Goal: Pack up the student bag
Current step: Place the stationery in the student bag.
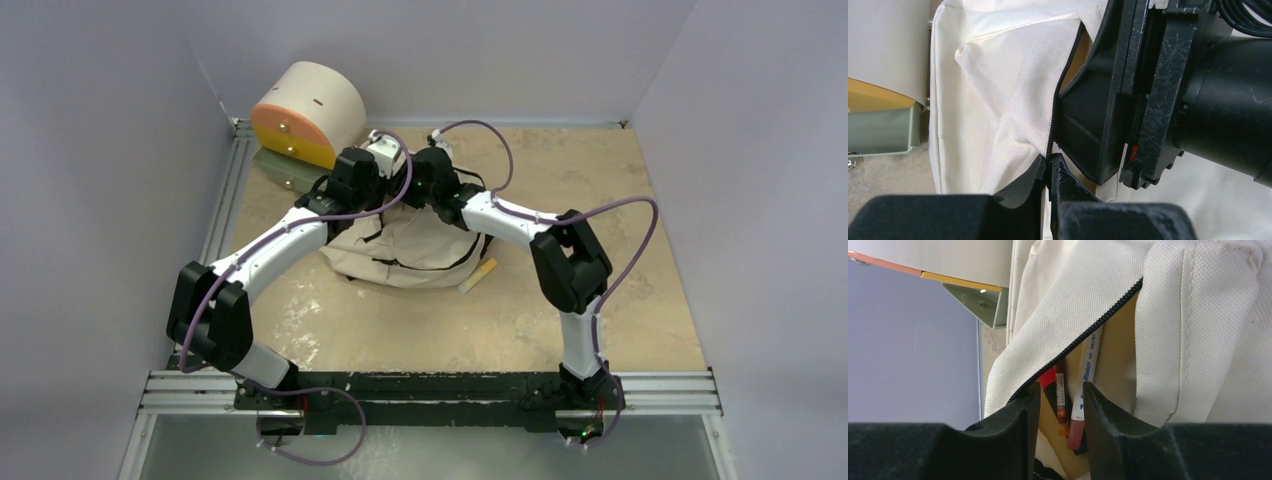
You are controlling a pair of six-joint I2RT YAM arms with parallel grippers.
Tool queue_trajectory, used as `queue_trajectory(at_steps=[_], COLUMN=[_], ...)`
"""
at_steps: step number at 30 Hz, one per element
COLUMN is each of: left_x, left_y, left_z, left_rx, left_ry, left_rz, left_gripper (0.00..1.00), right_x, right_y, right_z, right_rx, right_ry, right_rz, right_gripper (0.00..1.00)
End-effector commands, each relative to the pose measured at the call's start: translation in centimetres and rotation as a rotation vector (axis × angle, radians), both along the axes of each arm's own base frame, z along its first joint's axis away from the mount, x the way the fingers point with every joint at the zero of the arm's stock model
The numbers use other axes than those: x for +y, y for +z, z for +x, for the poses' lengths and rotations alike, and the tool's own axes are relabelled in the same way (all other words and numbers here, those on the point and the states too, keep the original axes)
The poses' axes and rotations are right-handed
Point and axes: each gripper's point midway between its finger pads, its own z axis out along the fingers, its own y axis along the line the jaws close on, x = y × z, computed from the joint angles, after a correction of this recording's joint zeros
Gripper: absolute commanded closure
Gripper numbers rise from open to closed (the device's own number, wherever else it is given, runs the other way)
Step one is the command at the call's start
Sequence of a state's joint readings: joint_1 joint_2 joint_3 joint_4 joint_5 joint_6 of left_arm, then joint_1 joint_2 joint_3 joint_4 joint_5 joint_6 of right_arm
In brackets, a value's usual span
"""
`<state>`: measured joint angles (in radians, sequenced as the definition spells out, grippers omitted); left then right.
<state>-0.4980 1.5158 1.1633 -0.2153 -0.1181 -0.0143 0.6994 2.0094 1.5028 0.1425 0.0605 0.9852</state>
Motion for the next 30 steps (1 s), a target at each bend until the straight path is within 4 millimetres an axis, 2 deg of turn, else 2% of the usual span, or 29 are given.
queue_trajectory(at_steps=[1, 4, 7, 9, 14, 19, 22, 25, 28, 30], left_x=[-0.3, -0.3, -0.3, -0.3, -0.3, -0.3, -0.3, -0.4, -0.3, -0.4], left_y=[4.1, 4.1, 4.2, 4.2, 4.1, 4.1, 4.1, 4.1, 4.1, 4.1], left_z=[0.8, 0.8, 0.9, 0.9, 0.8, 0.9, 0.8, 0.8, 0.8, 0.8], left_rx=[-0.100, -0.100, -0.101, -0.101, -0.099, -0.100, -0.100, -0.100, -0.100, -0.100], left_ry=[-0.002, -0.001, -0.001, -0.002, -0.003, 0.000, -0.002, -0.004, -0.003, -0.004], left_rz=[-0.044, -0.043, -0.043, -0.044, -0.044, -0.043, -0.043, -0.044, -0.044, -0.045], left_gripper=[1.00, 1.00, 1.00, 1.00, 1.00, 1.00, 1.00, 1.00, 1.00, 1.00], right_x=[0.0, -1.0, -2.6, -4.1, -8.5, -15.2, -19.4, -23.0, -24.9, -25.1], right_y=[3.7, 4.5, 4.2, 4.7, 6.5, 7.0, 6.1, 4.2, 1.4, -0.2], right_z=[-0.1, -0.9, -2.5, -3.4, -6.1, -7.9, -9.7, -11.4, -13.3, -14.2], right_rx=[-0.056, -0.072, -0.069, -0.092, -0.159, -0.168, -0.150, -0.086, 0.011, 0.062], right_ry=[-0.006, -0.011, -0.011, -0.032, -0.094, -0.302, -0.420, -0.522, -0.557, -0.537], right_rz=[0.058, 0.045, 0.013, -0.003, -0.030, -0.125, -0.195, -0.288, -0.367, -0.394], right_gripper=[0.61, 0.63, 0.64, 0.64, 0.66, 0.66, 0.64, 0.64, 0.63, 0.62])
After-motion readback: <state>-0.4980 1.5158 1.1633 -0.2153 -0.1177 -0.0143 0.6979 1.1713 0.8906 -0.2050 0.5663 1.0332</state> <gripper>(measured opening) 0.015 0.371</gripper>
